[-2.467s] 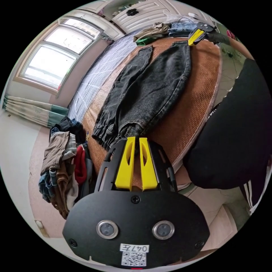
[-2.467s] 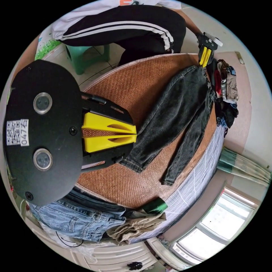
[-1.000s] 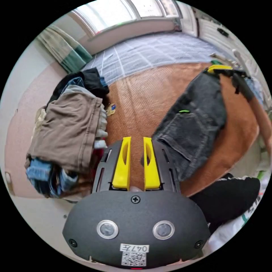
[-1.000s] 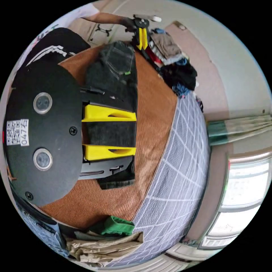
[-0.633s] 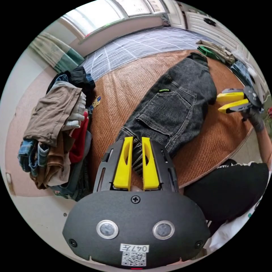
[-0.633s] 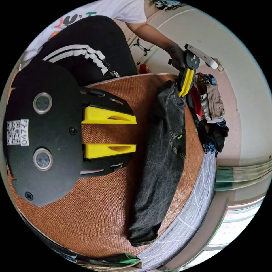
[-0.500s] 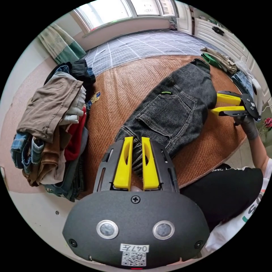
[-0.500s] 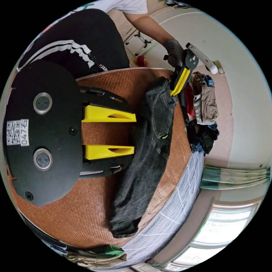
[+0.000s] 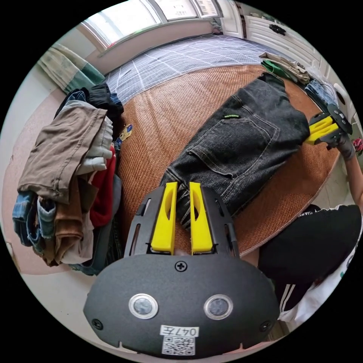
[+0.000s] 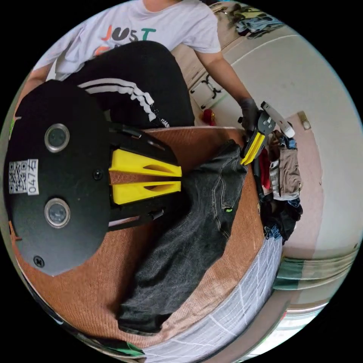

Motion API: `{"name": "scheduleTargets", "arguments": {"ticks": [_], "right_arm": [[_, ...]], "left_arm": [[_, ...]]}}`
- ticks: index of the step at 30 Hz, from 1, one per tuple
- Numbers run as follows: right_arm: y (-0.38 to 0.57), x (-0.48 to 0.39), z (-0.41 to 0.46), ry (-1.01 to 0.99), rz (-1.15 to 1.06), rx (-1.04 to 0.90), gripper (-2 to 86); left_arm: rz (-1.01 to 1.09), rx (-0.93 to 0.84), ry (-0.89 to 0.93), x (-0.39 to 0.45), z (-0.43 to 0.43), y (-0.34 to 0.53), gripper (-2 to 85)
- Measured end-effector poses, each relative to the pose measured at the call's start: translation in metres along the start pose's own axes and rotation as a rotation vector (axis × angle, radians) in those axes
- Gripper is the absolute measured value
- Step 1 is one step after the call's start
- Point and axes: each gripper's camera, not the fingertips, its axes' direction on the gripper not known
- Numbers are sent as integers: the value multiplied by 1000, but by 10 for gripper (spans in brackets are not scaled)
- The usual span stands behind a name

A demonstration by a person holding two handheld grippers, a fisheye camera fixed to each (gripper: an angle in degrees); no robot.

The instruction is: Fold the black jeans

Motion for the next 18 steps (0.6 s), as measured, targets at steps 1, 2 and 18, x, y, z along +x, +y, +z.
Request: {"name": "scheduleTargets", "arguments": {"ticks": [1,2,18], "right_arm": [[6,-2,4,-27,30,1,-5],[17,-11,16,-55,73,-7,-4],[361,51,-205,467,752,478,72]], "left_arm": [[12,-7,-19,3,-4,-1,60],[34,-24,-59,11,-13,-5,60],[0,32,-222,51,-151,54,44]]}}
